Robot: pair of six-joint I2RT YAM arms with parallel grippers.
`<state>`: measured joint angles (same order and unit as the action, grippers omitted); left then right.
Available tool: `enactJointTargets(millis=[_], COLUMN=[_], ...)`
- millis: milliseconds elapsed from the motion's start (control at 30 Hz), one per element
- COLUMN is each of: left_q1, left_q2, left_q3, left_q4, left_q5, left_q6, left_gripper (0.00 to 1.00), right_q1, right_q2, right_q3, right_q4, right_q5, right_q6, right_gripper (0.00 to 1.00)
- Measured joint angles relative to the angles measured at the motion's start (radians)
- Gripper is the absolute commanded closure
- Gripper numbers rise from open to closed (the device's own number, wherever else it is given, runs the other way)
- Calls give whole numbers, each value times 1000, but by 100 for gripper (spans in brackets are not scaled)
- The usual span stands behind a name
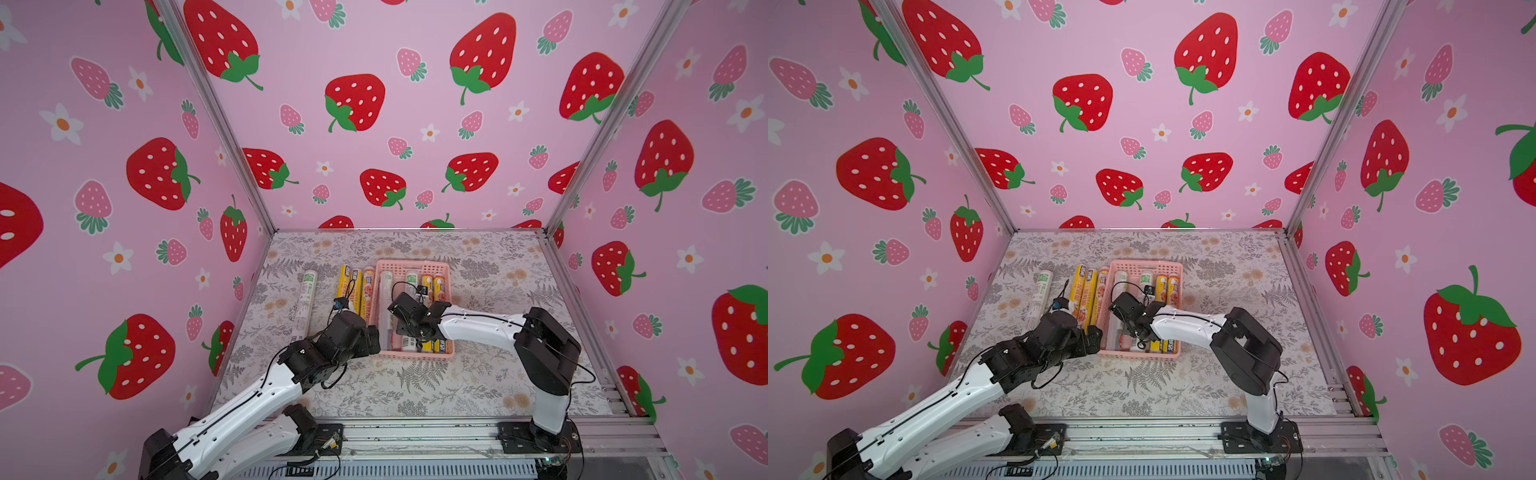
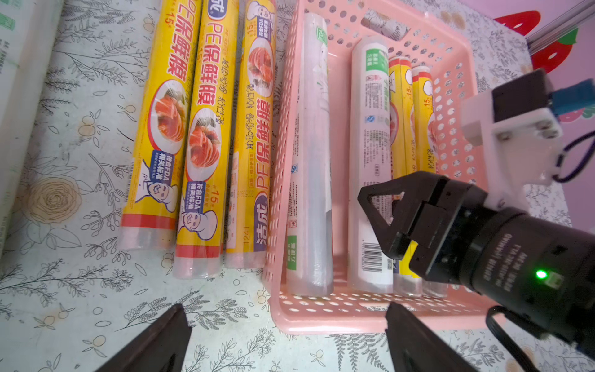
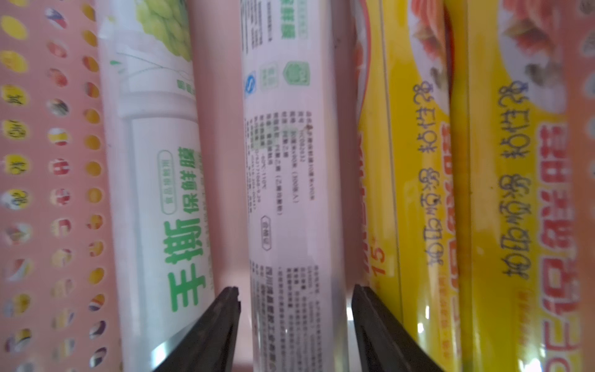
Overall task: Put the plastic wrap into the basket
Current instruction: Place the plastic wrap in the basket, then pick up the plastic wrap from the center of the board.
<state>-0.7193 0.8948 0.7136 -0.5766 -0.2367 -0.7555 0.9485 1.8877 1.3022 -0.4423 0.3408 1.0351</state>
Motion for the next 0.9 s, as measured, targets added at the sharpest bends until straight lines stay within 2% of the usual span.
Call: enactJointTargets(millis=[200,367,500,633,767,900], left_q1=[8,44,124,215,296,360], left_q2=[0,-6,-23,-8,29,71], left_q3=[5,5,6,19,56,95], left_q4=[-12,-28,-28,-61,-122,-170], left_q5=[0,3,31,84,123,144], left_q6=[6,10,21,35,58,83], left_gripper=[0,0,0,1,4,9], right_q1=[0,-5,-19,-35,-39,-42], right_q2=[-39,-47,-47,-47,-65,-158], right_q3=[10,60,151,166,126,27], right_q4=[-3,-17,-17,-12,-6,-11], right_q5=[10,-11,-52,-85,-97,-109], right_q6=[-19,-90,-143,-176,-203,-237], right_gripper=[34,36,37,39,41,44])
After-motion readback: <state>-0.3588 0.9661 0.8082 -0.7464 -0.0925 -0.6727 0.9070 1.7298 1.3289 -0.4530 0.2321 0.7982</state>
